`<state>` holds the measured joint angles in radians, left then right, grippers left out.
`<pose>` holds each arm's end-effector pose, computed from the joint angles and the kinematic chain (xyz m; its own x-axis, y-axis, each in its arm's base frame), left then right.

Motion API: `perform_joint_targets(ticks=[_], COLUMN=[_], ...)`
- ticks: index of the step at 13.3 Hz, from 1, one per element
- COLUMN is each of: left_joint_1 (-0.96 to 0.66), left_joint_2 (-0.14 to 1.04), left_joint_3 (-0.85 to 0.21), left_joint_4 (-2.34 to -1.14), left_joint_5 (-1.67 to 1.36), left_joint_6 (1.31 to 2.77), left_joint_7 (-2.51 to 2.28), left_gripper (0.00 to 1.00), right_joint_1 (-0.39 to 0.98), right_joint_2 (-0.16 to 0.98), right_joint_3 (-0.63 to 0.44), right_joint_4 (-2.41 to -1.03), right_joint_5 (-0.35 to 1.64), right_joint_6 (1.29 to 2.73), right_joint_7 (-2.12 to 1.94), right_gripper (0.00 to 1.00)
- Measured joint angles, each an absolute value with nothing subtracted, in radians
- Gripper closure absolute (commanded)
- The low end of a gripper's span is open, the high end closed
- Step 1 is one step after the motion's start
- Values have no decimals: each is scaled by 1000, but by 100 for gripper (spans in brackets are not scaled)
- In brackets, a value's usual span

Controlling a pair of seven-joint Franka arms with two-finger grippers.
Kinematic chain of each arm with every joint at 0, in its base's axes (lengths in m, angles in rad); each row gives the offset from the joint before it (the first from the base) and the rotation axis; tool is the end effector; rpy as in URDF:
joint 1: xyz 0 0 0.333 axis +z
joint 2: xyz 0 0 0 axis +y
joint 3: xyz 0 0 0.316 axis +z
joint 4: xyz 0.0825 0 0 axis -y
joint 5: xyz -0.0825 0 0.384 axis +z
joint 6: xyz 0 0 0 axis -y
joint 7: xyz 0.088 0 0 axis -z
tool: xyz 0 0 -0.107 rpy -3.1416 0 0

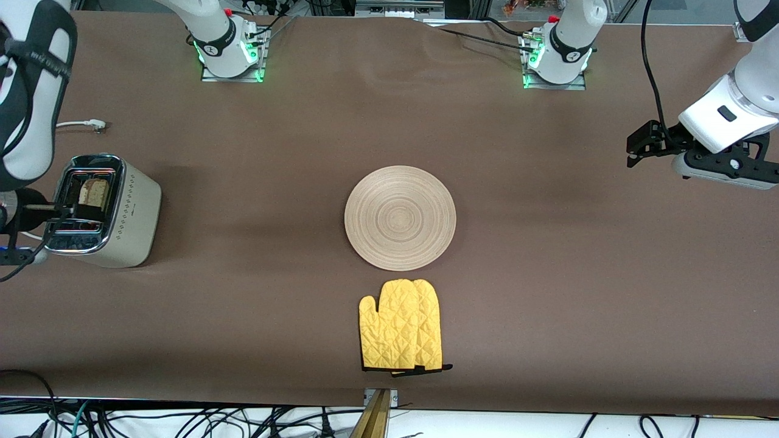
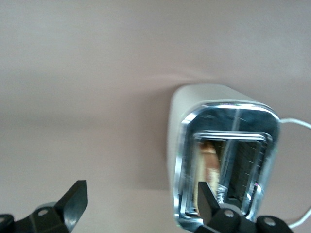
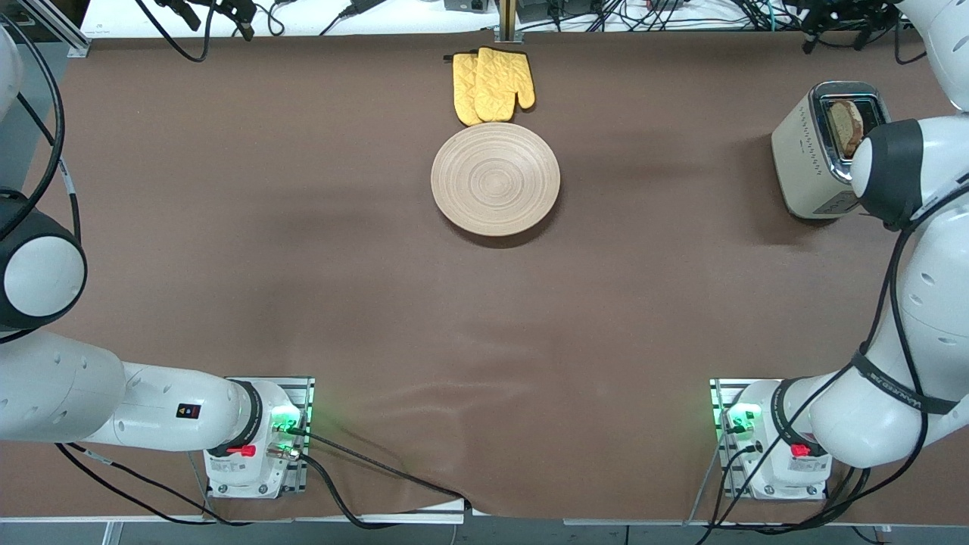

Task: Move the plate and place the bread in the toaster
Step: 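Open the right gripper to release the bread in the slot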

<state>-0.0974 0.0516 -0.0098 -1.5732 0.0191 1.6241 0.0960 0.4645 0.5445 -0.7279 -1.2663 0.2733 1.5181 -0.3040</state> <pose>0.5714 -0.0594 0.5989 0.9792 -0.2028 -0.0025 -0.2028 -0.9791 -0.0184 0.6700 -0.0371 0.4854 0.9807 0.0742 -0.1810 0.0804 -0.9964 0.0274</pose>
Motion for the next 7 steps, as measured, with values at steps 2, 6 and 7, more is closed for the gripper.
perform_joint_targets(ticks=[2, 6, 7], left_joint_1=[-97, -96, -95], left_joint_2=[52, 51, 51], left_joint_3=[-10, -5, -3], left_joint_4=[-1573, -1573, -1573], left_joint_5=[19, 19, 19], left_joint_6=[1624, 1623, 1623], left_joint_7=[96, 96, 96], left_gripper=[0, 0, 0], right_joint_1=[530, 565, 560], right_joint_2=[540, 534, 522], right_joint_3=[-728, -722, -698], right_joint_4=[-1262, -1252, -1250], right_joint_5=[273, 273, 271], right_joint_6=[1519, 1521, 1525], right_joint_7=[-298, -297, -294], right_gripper=[0, 0, 0])
